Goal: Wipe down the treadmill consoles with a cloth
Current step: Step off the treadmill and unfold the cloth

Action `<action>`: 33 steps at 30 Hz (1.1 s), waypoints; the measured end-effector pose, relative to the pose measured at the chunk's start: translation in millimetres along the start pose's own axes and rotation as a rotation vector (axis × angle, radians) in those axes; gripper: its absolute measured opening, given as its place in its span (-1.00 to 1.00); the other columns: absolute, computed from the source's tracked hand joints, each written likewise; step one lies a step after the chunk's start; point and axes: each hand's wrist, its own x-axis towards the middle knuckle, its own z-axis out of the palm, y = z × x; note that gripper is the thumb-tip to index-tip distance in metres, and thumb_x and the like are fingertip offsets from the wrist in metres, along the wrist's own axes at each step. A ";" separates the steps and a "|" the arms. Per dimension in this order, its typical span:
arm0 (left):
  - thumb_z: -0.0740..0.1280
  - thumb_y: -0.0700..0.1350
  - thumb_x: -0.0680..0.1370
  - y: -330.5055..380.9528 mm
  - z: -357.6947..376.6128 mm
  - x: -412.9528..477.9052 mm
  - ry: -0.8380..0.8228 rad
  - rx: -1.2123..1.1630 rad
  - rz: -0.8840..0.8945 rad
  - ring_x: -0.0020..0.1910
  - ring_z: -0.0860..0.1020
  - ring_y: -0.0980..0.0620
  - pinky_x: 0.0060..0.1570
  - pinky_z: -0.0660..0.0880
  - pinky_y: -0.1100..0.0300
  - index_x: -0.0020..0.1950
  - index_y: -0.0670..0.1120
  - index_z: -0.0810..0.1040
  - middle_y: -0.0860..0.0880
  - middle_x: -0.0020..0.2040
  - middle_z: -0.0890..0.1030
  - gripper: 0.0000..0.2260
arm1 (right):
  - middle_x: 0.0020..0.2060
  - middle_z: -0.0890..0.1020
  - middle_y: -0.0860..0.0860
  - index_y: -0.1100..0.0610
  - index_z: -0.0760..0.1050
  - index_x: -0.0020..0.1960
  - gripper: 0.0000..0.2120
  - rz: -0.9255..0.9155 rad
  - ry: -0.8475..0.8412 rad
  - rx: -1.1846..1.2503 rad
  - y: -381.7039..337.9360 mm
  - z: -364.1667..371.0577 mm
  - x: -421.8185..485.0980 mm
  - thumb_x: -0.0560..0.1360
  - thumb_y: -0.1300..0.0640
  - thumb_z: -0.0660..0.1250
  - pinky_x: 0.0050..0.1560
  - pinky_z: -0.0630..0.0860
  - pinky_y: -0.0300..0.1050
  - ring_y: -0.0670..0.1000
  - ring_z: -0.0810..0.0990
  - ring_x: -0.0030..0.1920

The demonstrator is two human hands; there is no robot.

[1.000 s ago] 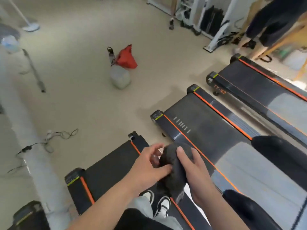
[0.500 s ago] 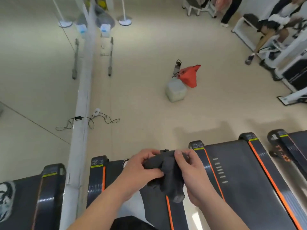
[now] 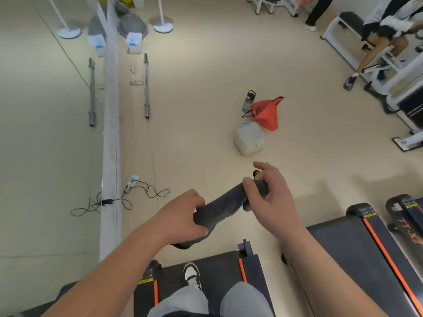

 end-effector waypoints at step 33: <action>0.20 0.03 0.73 -183.9 -214.3 781.5 0.257 -0.768 -0.177 0.10 0.61 0.05 0.01 0.57 0.13 0.18 0.11 0.57 0.06 0.12 0.65 -0.84 | 0.07 0.75 0.19 0.33 0.59 0.26 -0.72 0.852 0.004 0.622 305.8 181.5 661.7 0.58 0.24 0.43 -0.04 0.67 0.08 0.21 0.73 0.09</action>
